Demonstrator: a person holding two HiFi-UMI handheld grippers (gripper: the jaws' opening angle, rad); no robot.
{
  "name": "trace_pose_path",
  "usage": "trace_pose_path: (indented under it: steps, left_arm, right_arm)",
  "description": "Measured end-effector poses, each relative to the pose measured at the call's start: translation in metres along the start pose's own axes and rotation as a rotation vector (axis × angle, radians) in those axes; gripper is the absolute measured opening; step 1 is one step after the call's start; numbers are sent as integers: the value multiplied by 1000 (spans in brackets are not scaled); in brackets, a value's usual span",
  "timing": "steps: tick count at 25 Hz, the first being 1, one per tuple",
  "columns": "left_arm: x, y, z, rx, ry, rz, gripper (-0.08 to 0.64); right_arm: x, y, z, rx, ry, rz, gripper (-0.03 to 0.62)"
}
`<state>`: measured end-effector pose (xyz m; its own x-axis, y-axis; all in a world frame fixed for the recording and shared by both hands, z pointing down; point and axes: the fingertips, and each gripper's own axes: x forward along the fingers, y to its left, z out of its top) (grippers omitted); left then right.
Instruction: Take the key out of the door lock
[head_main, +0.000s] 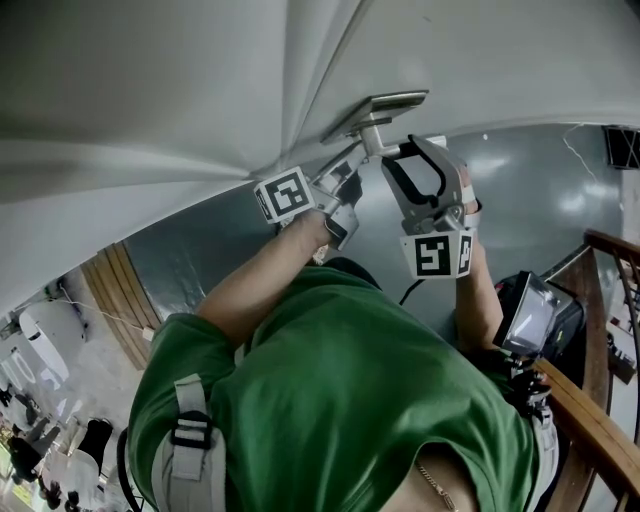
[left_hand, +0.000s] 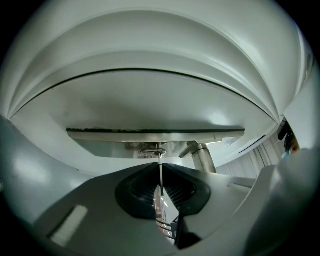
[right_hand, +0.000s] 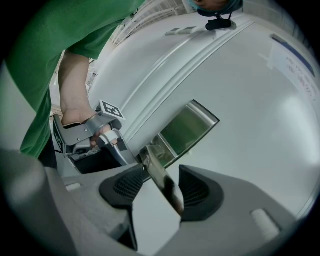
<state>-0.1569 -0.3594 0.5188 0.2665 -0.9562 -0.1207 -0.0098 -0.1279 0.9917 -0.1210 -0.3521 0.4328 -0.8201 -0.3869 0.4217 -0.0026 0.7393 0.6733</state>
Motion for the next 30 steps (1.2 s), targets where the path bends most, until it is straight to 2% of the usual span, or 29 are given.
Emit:
trace_pose_path:
  steps: [14,18,22,30]
  left_arm:
    - [1,-2,0,-10,5,36,26]
    - [-1,-3,-3,-37,10,35,26]
    - [-1,-2,-1,16,23,42,26]
    - [-2,-3,0,12,-4,36,26]
  right_arm:
    - [0,0,-1,-2,-17,12,212]
    - [0,2,-2,-3,-21,20,212]
    - [0,2,-3,-5,-15,24,212]
    - [1,2,-3,-11,-29,34,212]
